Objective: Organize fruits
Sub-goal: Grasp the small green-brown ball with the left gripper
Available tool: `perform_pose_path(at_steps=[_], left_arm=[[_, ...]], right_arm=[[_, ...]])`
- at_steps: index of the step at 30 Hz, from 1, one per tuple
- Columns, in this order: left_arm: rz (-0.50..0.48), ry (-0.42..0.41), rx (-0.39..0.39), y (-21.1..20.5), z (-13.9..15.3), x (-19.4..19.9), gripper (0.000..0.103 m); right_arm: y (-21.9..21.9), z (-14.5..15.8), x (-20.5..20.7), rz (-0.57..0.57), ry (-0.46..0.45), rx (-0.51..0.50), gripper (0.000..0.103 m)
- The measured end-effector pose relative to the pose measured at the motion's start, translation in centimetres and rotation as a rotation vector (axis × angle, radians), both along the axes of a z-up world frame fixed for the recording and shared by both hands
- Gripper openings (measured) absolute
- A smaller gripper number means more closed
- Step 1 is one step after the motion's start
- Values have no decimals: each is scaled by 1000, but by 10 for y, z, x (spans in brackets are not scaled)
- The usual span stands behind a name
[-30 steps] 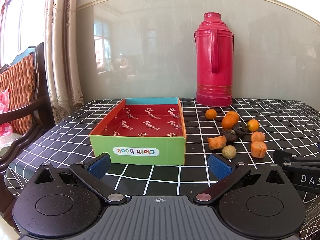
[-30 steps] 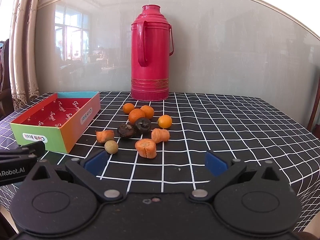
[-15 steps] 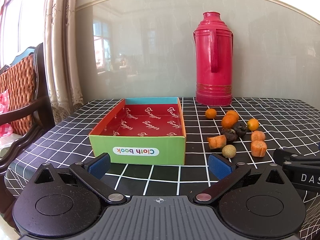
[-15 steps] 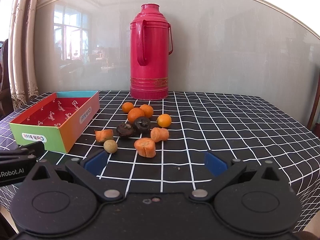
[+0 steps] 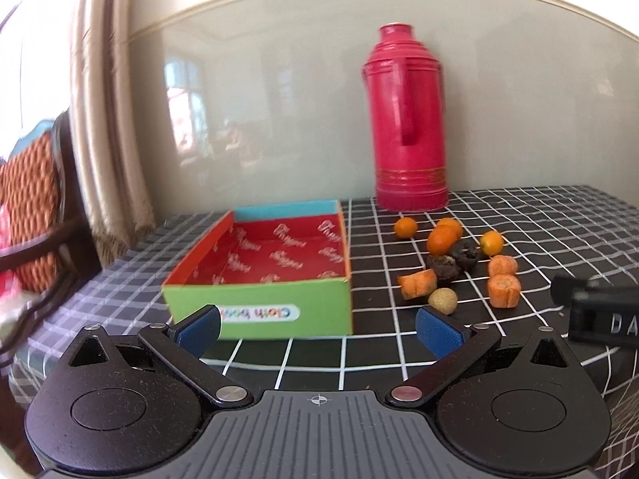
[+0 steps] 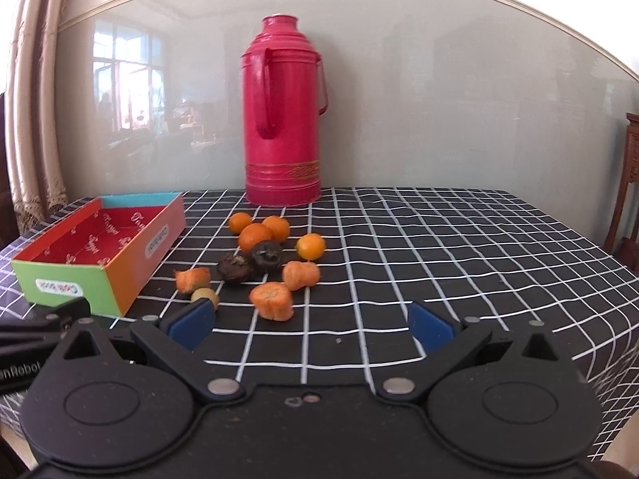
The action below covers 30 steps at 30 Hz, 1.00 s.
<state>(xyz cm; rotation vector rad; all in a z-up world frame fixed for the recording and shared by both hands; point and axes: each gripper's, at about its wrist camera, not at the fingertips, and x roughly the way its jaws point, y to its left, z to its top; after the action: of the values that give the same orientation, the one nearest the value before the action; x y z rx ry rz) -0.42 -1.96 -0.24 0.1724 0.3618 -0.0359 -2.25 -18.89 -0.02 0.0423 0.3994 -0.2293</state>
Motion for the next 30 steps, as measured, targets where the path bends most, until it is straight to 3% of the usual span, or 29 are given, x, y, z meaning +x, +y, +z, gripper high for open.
perform_pose_path(at_steps=[6, 11, 16, 17, 18, 20, 23, 25, 27, 30], left_arm=[[-106, -3, 82, -22, 0, 0, 103], [-205, -4, 89, -43, 4, 3, 103], [-231, 31, 55, -63, 0, 23, 102], [-228, 35, 46, -66, -1, 27, 98], [-227, 41, 43, -70, -3, 31, 83], [-238, 84, 23, -77, -7, 42, 68], [-218, 121, -2, -83, -18, 54, 64], [-213, 133, -10, -85, -24, 59, 55], [-210, 157, -22, -86, -30, 66, 38], [-203, 195, -41, -86, -37, 79, 31]], right_arm=[[-29, 2, -7, -79, -6, 87, 98], [-47, 7, -17, -137, -46, 124, 98], [-59, 10, -23, -161, -79, 144, 98], [-61, 10, -25, -166, -84, 145, 98], [-64, 10, -26, -169, -88, 148, 98], [-67, 10, -27, -173, -96, 157, 98], [-72, 10, -28, -174, -103, 171, 98], [-75, 10, -28, -177, -106, 182, 98], [-77, 10, -27, -181, -107, 194, 98], [-81, 10, -25, -179, -110, 221, 98]])
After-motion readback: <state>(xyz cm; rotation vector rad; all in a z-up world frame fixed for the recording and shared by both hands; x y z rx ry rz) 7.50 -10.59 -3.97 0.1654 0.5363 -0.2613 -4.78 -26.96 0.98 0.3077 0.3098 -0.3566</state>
